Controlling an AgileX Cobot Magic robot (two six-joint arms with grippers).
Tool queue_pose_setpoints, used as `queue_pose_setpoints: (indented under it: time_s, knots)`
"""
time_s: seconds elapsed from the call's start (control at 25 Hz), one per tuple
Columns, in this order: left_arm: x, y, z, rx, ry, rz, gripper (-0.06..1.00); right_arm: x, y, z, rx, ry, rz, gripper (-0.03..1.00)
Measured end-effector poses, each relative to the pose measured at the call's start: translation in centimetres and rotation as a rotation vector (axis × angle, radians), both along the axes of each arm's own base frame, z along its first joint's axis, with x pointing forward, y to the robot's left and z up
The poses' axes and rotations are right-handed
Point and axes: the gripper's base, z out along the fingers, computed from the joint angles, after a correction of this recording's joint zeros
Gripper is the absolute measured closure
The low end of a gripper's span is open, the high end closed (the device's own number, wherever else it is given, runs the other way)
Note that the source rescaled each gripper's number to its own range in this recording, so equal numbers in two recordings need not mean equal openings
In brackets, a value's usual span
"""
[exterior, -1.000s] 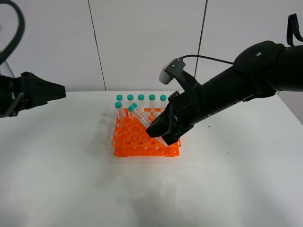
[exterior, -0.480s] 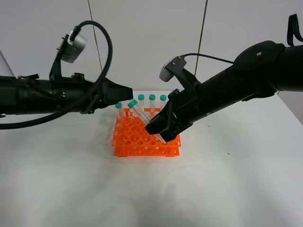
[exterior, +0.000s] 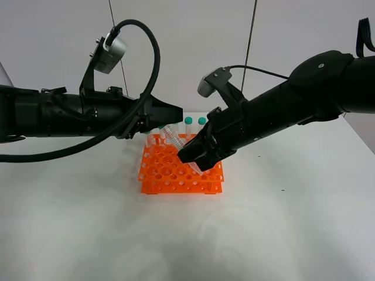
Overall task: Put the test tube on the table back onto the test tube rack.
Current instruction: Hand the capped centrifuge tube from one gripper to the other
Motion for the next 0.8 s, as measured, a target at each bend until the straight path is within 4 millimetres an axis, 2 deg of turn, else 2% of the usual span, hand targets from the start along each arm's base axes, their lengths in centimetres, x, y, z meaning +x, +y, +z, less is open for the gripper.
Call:
queue_pose_setpoints:
  time_s: [0.64, 0.8]
  knots:
    - [0.00, 0.00, 0.00, 0.000, 0.001, 0.000, -0.05, 0.04, 0.20, 0.25, 0.042, 0.022, -0.026, 0.93]
    - [0.00, 0.00, 0.00, 0.000, 0.001, 0.000, 0.07, 0.05, 0.22, 0.27, 0.047, 0.024, -0.028, 0.93]
